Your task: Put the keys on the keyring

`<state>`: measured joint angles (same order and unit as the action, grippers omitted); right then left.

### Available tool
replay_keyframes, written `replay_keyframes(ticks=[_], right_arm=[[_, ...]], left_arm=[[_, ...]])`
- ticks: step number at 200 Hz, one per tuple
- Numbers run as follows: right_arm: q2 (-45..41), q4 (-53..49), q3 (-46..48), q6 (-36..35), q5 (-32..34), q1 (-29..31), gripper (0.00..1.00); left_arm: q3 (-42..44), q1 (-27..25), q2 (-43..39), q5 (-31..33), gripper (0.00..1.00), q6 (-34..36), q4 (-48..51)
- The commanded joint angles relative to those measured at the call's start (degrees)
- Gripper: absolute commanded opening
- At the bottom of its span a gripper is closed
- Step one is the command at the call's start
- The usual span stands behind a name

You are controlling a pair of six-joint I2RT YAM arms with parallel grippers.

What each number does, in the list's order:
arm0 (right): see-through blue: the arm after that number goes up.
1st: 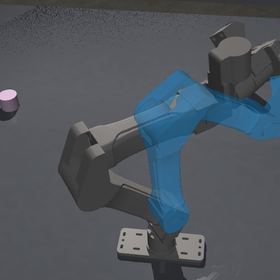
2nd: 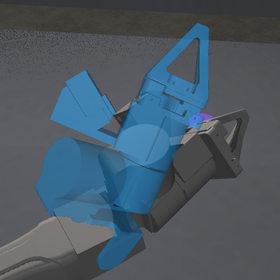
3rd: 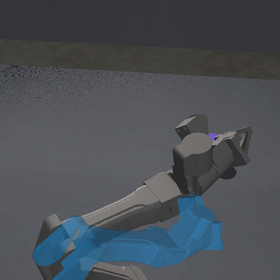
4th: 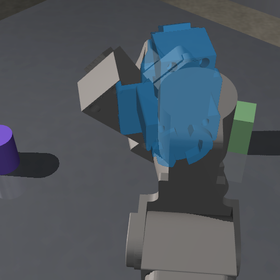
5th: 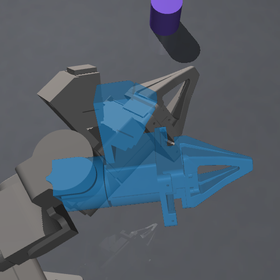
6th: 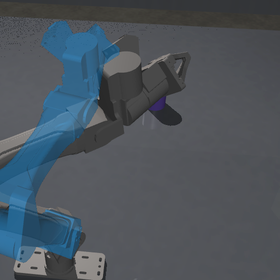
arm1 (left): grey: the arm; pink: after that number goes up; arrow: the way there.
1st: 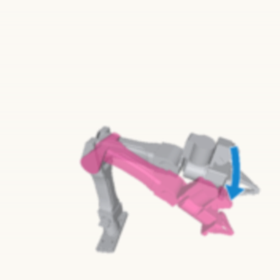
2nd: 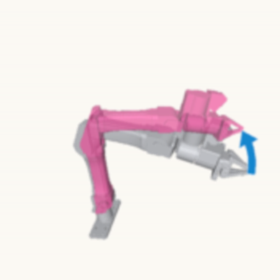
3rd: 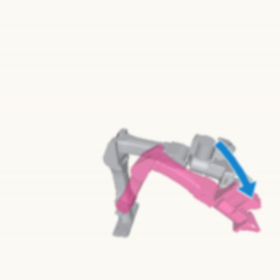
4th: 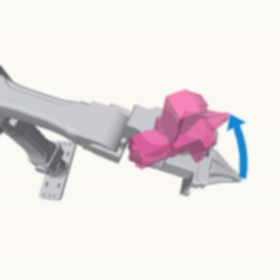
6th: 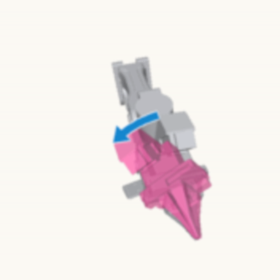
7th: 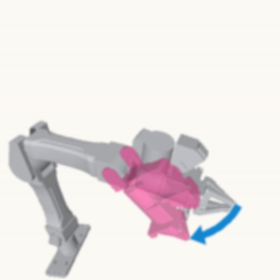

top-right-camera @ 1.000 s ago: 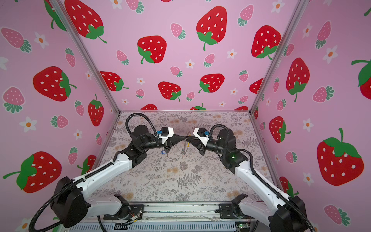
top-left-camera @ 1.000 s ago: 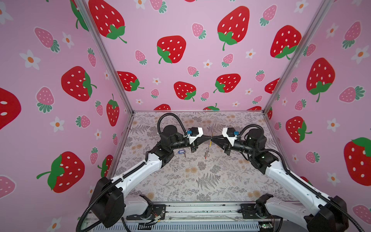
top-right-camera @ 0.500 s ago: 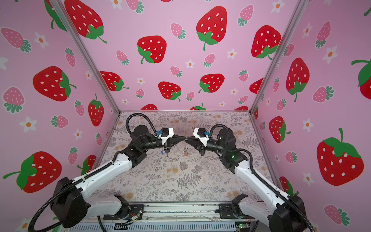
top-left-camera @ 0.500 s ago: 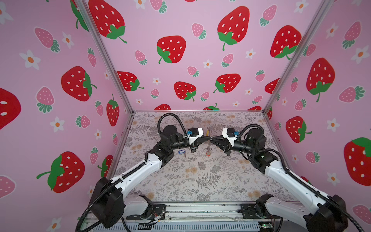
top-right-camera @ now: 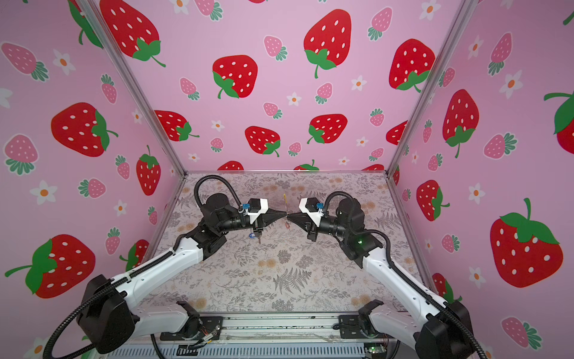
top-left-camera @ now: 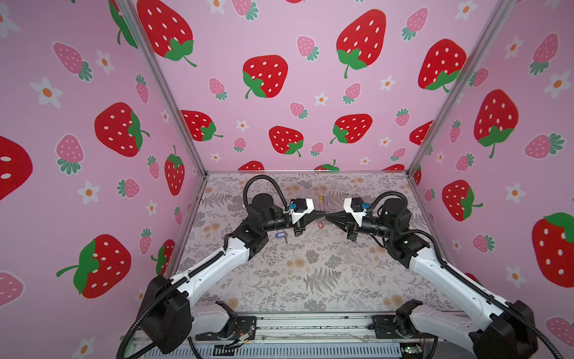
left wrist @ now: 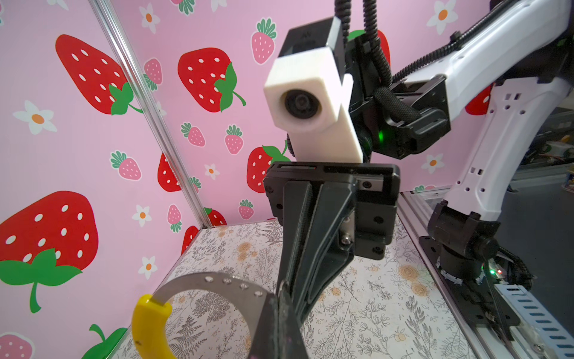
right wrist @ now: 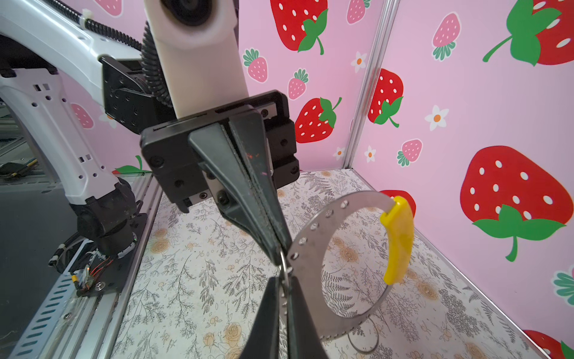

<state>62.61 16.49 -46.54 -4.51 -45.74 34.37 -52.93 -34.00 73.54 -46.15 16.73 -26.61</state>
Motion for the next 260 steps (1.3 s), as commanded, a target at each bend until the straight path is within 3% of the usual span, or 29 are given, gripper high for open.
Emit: replay_keyframes(ticks=[1,62,104,180,260], right_arm=[[0.10,-0.52,-0.74,-0.58,-0.51,-0.09,0.10],[-0.58,-0.71,-0.63,-0.51,-0.85,-0.26,0.13],[-1.26,-1.90,-0.48,-1.20,-1.47,-0.67,0.25],[-2.21,-3.93,-0.67,-3.80,3.16,-1.58,0.22],[-6.61,0.66,0.78,-1.34,2.42,-2.64,0.26]], left_arm=[[0.09,-0.03,-1.96,-1.09,0.00,0.49,-1.68],[0.39,0.08,-2.70,-0.69,0.00,1.33,-1.07],[0.27,0.16,-3.03,-0.78,0.00,1.92,-0.38],[-0.21,0.21,-3.14,-1.87,0.00,2.36,1.03],[-0.69,0.25,-2.28,-0.96,0.00,2.97,1.74]])
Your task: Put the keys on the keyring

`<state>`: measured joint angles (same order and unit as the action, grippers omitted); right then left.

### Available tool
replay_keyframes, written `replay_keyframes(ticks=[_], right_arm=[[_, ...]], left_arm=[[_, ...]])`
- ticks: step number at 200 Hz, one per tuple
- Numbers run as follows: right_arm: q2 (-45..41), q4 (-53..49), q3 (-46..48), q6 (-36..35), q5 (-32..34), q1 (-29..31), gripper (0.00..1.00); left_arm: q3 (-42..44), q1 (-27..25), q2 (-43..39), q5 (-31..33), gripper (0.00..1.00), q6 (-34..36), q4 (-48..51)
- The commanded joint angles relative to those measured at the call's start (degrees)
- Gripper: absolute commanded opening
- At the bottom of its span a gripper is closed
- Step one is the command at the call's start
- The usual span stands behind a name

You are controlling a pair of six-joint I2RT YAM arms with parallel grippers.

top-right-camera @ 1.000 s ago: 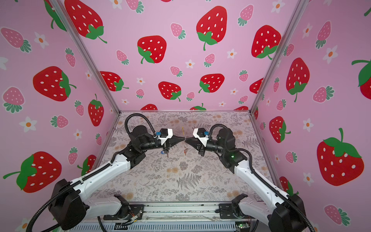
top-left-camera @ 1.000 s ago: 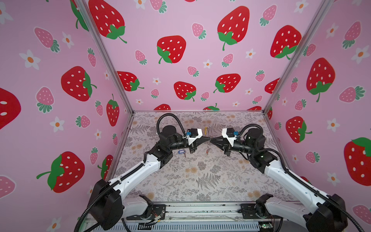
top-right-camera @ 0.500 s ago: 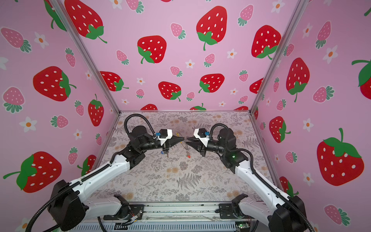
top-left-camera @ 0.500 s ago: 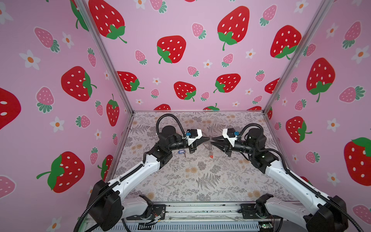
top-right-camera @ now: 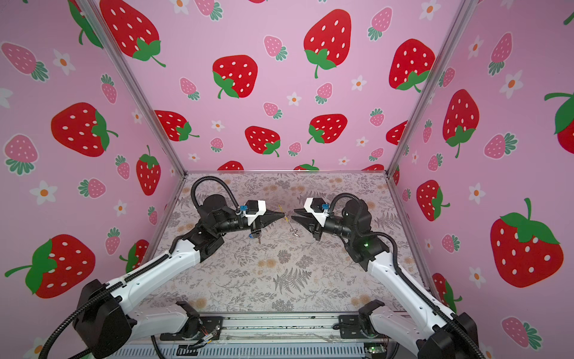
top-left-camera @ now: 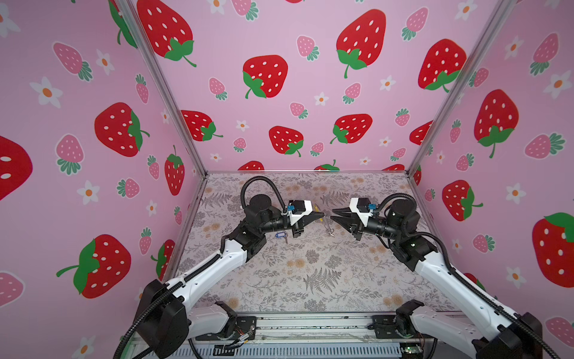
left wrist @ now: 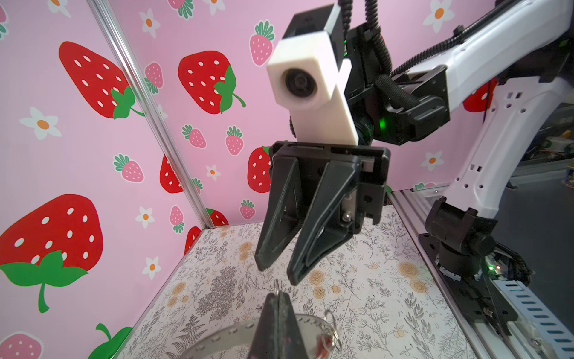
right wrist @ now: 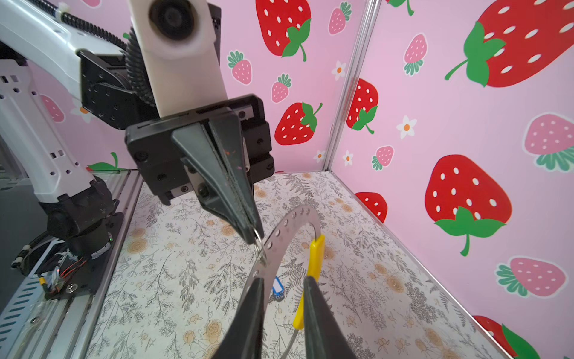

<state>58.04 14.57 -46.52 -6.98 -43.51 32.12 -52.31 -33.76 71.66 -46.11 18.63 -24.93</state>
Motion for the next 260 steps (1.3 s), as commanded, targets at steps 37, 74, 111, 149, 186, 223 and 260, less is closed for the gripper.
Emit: replay_keyframes(ticks=[37,74,111,149,186,223,260], right_arm=[[-0.26,0.63,0.92,1.62,-0.11,-0.39,0.25],[2.86,2.75,0.19,4.20,-3.78,-0.30,0.24],[4.10,3.72,0.12,5.23,-5.67,-0.04,0.23],[4.30,4.48,0.20,5.57,-6.77,0.05,0.22],[4.67,4.10,0.47,5.79,-7.65,0.14,0.22],[5.12,3.98,0.21,5.93,-7.48,0.22,0.20],[5.27,3.63,0.19,5.63,-7.06,0.31,0.18]], left_arm=[[-1.46,0.01,0.23,-2.38,0.00,-0.17,-1.53],[-1.63,-0.07,0.65,-3.02,0.00,-1.29,-2.53],[-1.73,-0.14,1.04,-2.95,0.00,-1.70,-2.97],[-2.03,-0.13,1.64,-2.95,0.00,-1.86,-3.18],[-2.09,-0.25,1.68,-2.47,0.00,-1.83,-3.46],[-2.14,-0.30,1.56,-2.49,0.00,-1.86,-3.63],[-2.03,-0.30,1.34,-2.48,0.00,-1.77,-3.63]])
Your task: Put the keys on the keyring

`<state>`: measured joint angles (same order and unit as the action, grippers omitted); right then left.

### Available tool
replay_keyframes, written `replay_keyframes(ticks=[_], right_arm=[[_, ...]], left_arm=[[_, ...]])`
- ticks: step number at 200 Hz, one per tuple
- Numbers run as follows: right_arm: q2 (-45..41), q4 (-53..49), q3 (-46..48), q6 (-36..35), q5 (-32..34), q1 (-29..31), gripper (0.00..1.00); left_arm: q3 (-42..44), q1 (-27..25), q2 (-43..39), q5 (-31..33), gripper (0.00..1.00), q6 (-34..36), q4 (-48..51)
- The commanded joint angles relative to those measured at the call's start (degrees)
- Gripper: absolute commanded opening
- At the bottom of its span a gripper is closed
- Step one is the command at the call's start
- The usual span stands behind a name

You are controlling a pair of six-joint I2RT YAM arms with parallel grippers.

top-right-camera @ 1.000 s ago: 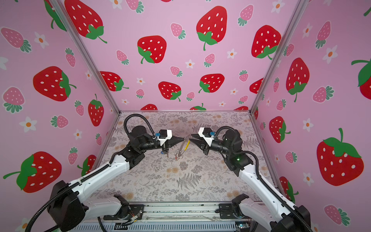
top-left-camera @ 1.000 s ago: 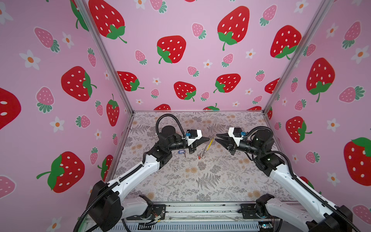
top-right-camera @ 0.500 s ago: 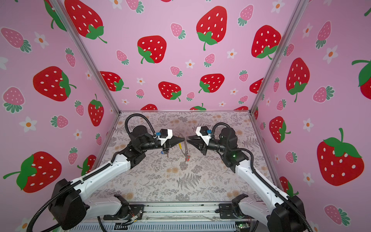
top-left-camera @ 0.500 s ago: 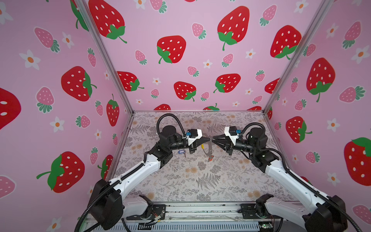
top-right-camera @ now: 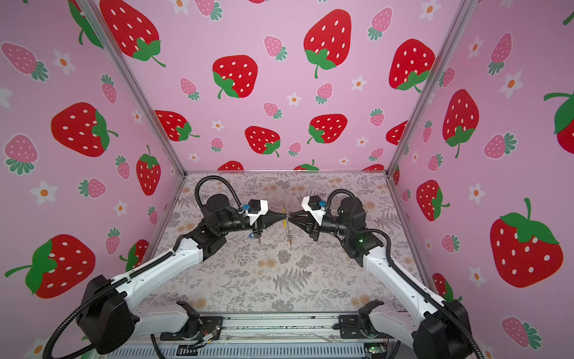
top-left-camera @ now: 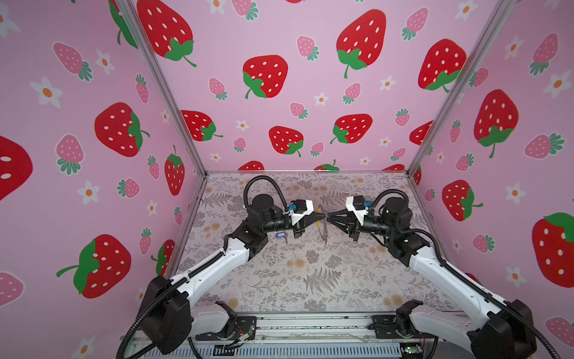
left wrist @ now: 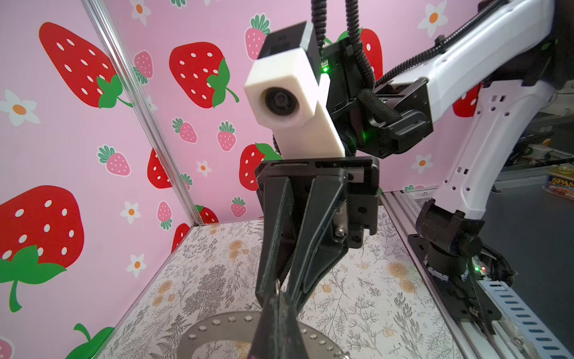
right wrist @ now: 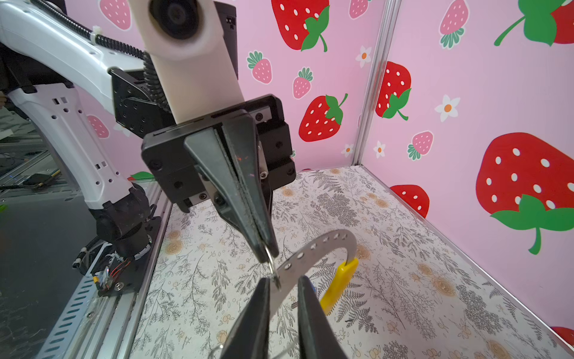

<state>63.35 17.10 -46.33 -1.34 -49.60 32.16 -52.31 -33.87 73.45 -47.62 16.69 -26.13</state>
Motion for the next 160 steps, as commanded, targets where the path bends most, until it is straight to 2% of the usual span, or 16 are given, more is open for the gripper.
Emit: replay_keyframes(ticks=[1,84,114,139,146,160], right_arm=[[-0.06,1.09,-0.04,-0.03,-0.99,0.27,0.17],[-0.16,1.14,-0.43,-0.04,-1.72,0.34,0.06],[-0.34,-1.63,-1.48,-1.96,0.05,0.34,0.02],[-0.42,-8.96,-4.24,-5.58,2.96,0.36,0.00],[-0.17,-11.65,-5.36,-6.68,3.70,0.36,0.00],[0.23,-15.50,-7.02,-7.88,5.07,0.31,0.00]], left_arm=[[-2.06,-0.21,-0.48,-0.98,0.00,0.18,-2.39],[-2.07,-0.23,-0.40,-0.73,0.00,0.45,-1.87],[-2.59,-0.32,-0.46,1.15,0.00,1.45,0.54],[-3.74,-0.36,-1.71,6.77,0.30,4.79,6.89],[-3.61,-0.39,-2.35,8.44,0.33,6.09,8.22],[-4.37,-0.29,-3.17,10.35,0.33,8.26,11.17]])
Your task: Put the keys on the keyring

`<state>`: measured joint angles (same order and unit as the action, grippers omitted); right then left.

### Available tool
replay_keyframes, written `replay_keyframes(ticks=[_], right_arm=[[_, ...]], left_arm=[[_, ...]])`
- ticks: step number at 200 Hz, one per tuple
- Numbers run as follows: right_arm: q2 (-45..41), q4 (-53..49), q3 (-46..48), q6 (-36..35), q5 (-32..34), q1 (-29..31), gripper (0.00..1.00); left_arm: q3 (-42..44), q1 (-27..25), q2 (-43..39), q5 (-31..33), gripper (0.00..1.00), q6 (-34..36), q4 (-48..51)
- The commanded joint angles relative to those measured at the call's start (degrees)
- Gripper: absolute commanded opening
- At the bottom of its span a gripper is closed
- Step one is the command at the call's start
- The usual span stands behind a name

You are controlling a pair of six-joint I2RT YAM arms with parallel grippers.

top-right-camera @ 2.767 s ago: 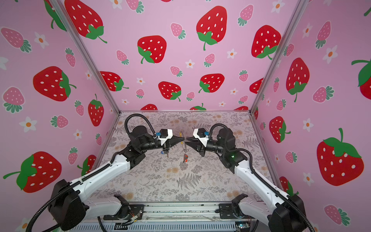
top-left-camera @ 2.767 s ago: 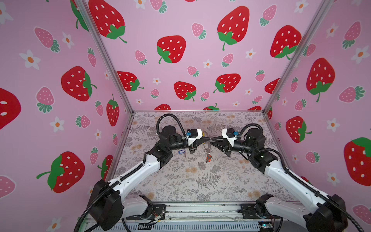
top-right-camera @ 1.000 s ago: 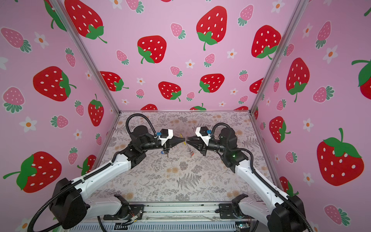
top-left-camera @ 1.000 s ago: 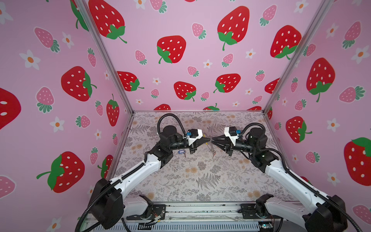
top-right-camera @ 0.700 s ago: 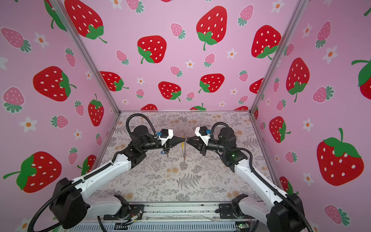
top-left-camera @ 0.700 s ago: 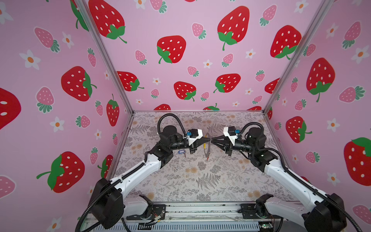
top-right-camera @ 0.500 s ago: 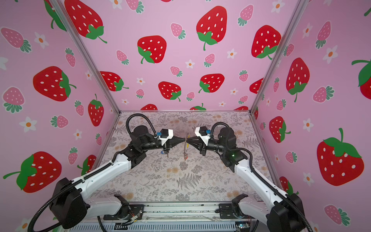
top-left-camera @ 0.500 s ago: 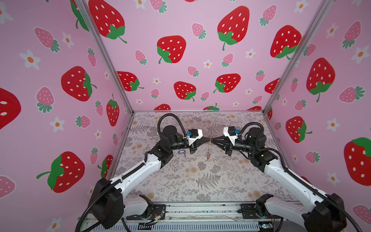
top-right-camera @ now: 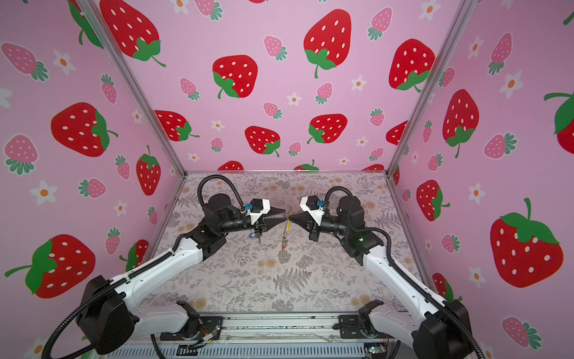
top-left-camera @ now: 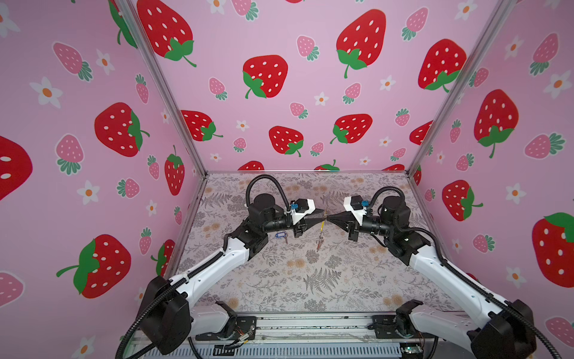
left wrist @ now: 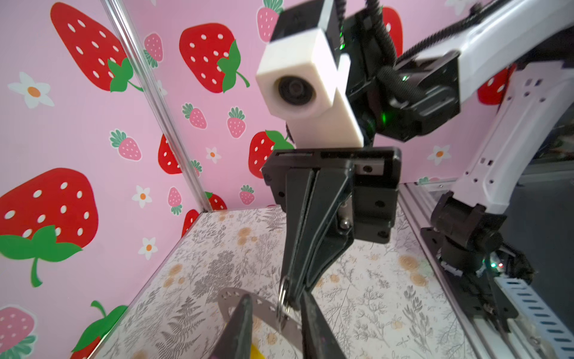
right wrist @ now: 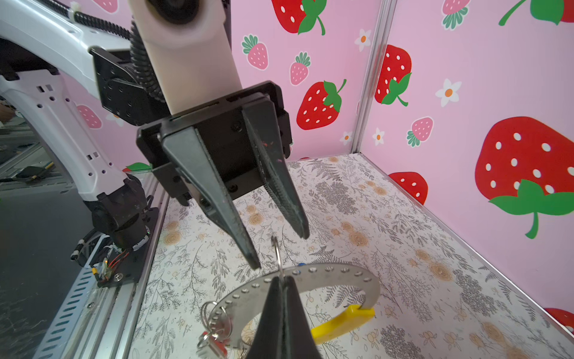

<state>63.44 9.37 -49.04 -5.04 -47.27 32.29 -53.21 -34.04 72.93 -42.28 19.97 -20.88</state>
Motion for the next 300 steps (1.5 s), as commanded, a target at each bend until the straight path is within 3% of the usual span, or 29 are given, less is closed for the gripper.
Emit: replay_keyframes(ticks=[1,74,112,164,193,300], right_arm=[[0.21,-7.91,-4.40,-4.19,2.85,0.20,0.00],[5.74,-23.76,-14.19,-2.23,12.62,1.71,0.00],[9.81,-33.97,-20.23,-1.35,19.57,3.79,0.00],[9.39,-35.36,-22.04,-1.13,21.78,5.06,0.00],[9.89,-36.52,-23.13,-1.25,22.23,5.32,0.00],[11.71,-38.35,-25.05,-1.38,23.57,6.24,0.00]], left_arm=[[-3.56,-0.13,-2.72,5.15,0.33,5.21,6.29],[-7.95,-4.22,-2.91,19.95,0.36,14.26,18.42],[-8.88,-7.62,-0.37,29.86,0.36,17.75,18.49],[-9.24,-9.13,1.78,38.39,0.33,18.53,16.72],[-9.26,-9.20,2.35,39.82,0.32,18.19,16.33],[-9.63,-9.29,3.36,35.49,0.31,14.95,14.56]])
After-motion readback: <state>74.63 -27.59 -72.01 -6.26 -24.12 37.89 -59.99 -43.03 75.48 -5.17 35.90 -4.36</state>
